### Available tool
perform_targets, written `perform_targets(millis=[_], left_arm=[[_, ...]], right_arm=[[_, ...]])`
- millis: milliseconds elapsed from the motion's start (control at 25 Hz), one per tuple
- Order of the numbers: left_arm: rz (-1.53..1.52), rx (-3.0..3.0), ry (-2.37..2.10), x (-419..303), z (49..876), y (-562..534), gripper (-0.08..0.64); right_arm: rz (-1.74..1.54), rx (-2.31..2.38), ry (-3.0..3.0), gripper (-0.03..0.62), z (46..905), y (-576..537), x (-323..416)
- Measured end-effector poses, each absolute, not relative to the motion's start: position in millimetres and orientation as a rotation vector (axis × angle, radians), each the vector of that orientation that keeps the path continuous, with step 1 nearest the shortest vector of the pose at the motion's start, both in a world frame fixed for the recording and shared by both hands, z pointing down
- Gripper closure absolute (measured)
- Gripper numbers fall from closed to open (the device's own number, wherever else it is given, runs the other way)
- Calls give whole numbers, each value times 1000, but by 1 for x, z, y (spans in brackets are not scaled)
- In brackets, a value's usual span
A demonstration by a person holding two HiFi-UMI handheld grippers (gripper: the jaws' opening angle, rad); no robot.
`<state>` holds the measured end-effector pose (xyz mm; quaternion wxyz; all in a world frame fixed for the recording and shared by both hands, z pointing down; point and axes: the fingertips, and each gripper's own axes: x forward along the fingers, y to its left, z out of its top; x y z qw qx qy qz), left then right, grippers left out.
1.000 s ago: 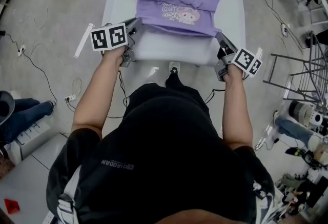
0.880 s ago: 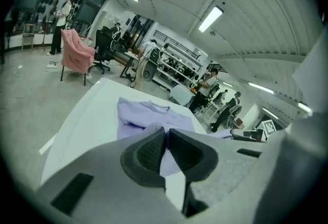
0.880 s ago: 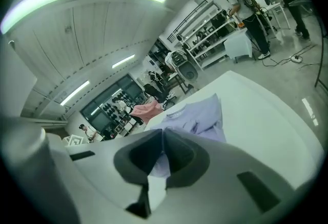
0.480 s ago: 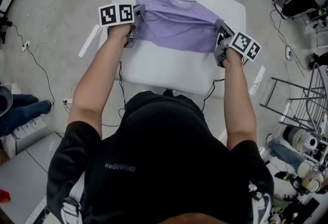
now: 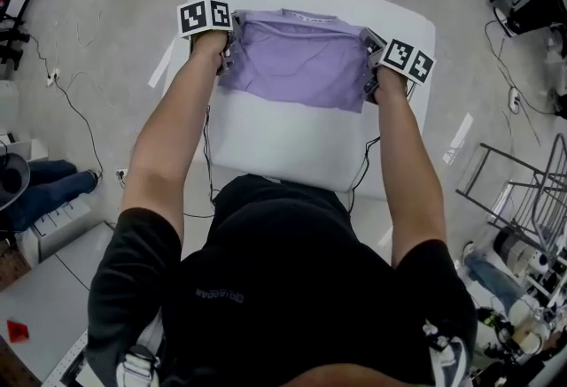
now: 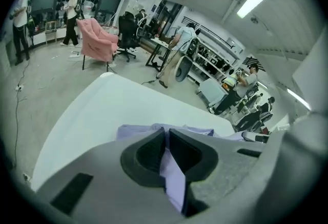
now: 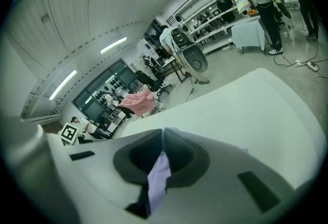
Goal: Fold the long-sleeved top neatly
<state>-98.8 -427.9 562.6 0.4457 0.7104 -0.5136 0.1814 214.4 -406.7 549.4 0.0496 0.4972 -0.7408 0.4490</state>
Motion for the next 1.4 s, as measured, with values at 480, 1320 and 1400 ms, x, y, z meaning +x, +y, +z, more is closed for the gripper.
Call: perform_targets(millis=[480,1320,1400], left_arm=[[379,1652,-1253,-110,601,-454,509],[879,2069,-1112,-143,586,-376,502],[896,2117,-1113,-144,582,-359,527]], right_arm=[[1471,1606,-2093,556,598,-437,226],[1051,1761,-1870,534,569,-295,221],[1033,1774,-1860,503,573,-286,228]])
